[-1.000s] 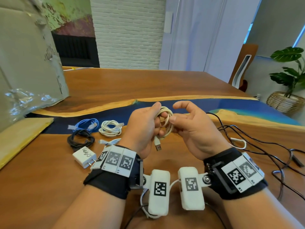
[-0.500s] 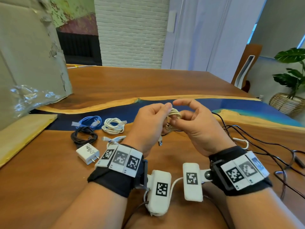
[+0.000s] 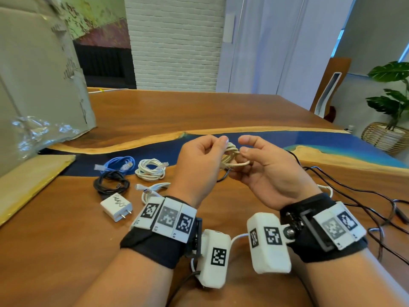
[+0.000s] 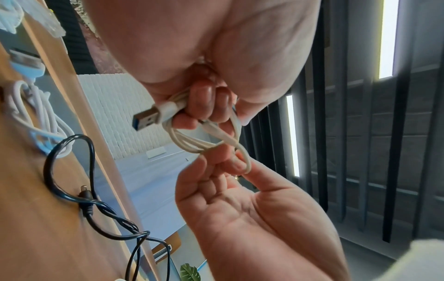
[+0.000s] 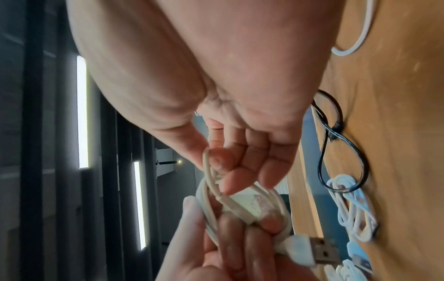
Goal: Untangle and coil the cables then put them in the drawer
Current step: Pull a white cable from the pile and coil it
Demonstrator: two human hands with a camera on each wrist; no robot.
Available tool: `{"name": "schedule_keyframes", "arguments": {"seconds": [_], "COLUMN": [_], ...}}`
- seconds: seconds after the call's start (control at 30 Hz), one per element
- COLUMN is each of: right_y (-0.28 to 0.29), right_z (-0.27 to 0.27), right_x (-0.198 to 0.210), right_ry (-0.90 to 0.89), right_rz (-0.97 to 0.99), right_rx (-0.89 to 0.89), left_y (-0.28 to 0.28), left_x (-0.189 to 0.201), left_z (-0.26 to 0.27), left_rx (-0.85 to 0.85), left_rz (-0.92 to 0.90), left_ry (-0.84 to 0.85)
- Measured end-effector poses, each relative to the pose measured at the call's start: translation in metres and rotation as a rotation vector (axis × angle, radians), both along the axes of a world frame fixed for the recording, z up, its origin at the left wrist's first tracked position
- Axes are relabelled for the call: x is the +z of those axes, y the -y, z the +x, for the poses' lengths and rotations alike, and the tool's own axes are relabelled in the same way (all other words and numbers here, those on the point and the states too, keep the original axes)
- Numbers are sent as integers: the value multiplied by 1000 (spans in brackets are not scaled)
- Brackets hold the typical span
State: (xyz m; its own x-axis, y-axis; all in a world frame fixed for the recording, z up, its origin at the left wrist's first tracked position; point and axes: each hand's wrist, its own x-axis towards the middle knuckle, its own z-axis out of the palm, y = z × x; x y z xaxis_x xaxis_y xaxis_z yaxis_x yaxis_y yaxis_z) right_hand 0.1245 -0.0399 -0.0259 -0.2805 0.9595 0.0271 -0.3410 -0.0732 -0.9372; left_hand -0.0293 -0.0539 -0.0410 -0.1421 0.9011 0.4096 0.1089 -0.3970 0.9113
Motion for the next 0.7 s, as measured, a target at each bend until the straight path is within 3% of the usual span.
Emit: {"name": "schedule_keyframes", "arguments": {"seconds": [0.1, 0.2, 0.37, 0.57, 0.7], "right_y": [3, 3, 3, 4, 0], "right_z": [-3, -4, 12, 28, 26], "right_x": [2, 4, 12, 18, 11], "right_ry": [-122, -130, -104, -23, 223], "right_rz": [-58, -106, -81, 28, 237], "right_rx": [56, 56, 46, 46, -37], "left_y": [-3, -6, -2, -4, -1], "left_x": [-2, -2, 1, 0, 6], "left_z": [-2, -9, -7, -7, -11], "left_rx": [33, 47, -102, -143, -240], "left_rz": [-26, -50, -163, -273, -354], "left_ry": [41, 75, 117, 91, 343]}}
